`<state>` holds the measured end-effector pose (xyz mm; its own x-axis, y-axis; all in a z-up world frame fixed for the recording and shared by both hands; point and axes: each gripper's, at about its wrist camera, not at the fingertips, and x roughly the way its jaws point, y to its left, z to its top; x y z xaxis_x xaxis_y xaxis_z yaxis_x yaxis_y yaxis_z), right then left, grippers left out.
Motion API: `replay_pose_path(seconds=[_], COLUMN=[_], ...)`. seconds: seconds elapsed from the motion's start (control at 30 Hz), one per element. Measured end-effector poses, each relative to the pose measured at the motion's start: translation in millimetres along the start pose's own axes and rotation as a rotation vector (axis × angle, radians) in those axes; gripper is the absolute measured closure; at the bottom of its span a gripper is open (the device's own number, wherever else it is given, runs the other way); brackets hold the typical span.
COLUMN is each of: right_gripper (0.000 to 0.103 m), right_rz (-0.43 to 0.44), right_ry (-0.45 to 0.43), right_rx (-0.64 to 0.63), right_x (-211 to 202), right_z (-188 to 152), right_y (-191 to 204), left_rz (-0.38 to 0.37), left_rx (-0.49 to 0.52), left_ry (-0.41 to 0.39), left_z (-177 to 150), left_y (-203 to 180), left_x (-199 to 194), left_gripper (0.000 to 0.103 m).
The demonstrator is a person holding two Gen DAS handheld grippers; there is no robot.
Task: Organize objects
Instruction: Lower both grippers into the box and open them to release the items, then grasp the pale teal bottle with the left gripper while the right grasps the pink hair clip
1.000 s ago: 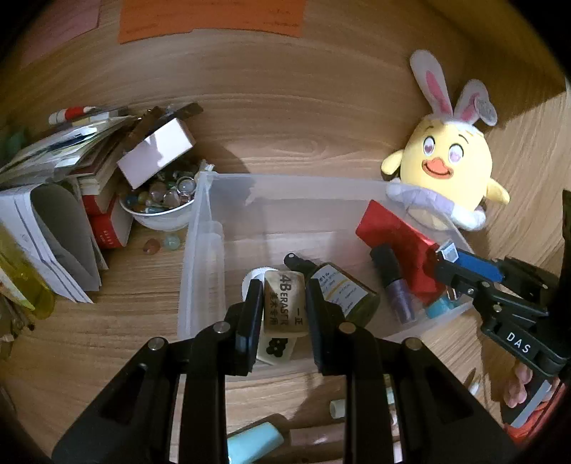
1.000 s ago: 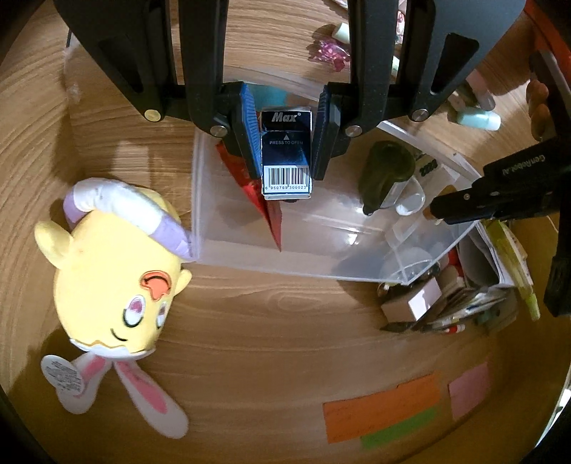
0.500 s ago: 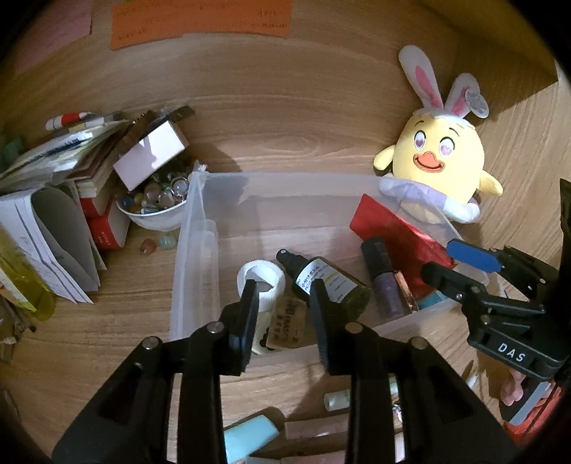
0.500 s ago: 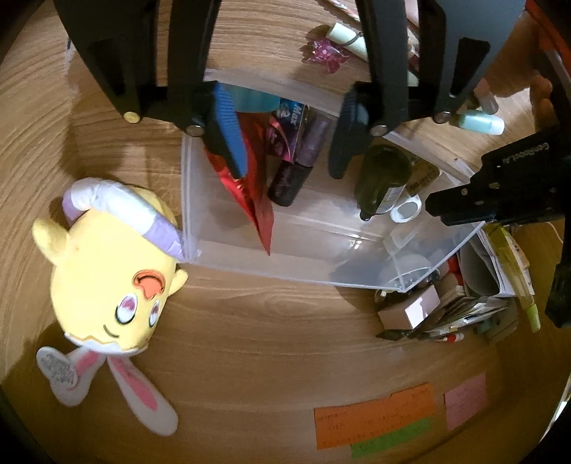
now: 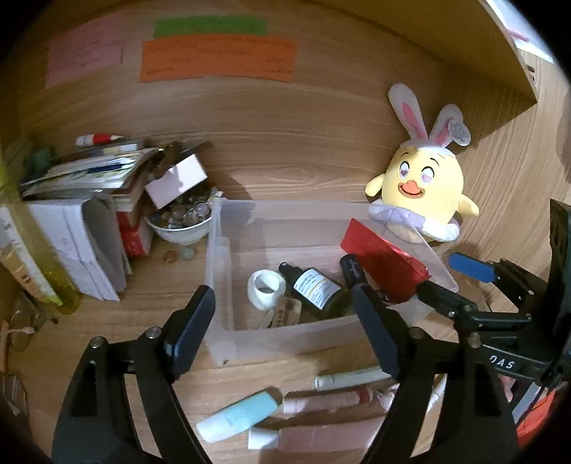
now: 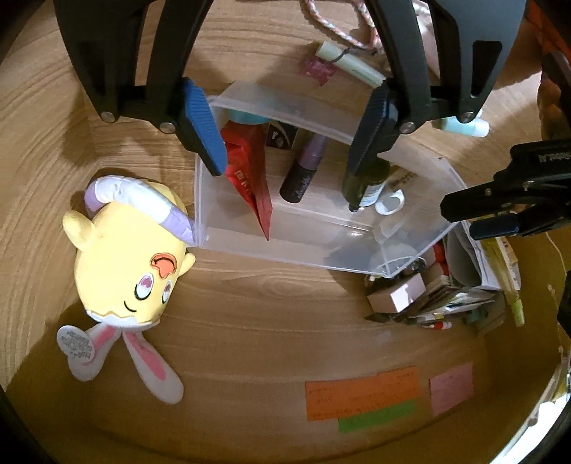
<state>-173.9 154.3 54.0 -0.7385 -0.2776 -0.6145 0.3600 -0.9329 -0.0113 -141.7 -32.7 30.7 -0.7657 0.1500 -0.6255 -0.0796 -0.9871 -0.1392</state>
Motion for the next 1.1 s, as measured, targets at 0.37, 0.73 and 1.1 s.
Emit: replay_pose_path(seconds=[0.37, 0.73, 1.1], right_gripper=[0.033, 0.033, 0.033], right_rz=[-0.008, -0.051, -0.088], right_ry=[0.004, 0.077, 0.157], right_rx=[0.013, 0.050, 0.086], right_x=[-19, -13, 7], right_z=[-15, -45, -63], right_y=[3, -9, -25], left_rz=[0.061, 0.086, 0.148], left_rx=[0.037, 0.013, 0.015], left_ry=[0.018, 0.150, 0.218], left_z=[-28, -61, -84], left_y=[12, 37, 65], left_x=[-21, 4, 14], left_gripper=[0.014, 0.014, 0.014])
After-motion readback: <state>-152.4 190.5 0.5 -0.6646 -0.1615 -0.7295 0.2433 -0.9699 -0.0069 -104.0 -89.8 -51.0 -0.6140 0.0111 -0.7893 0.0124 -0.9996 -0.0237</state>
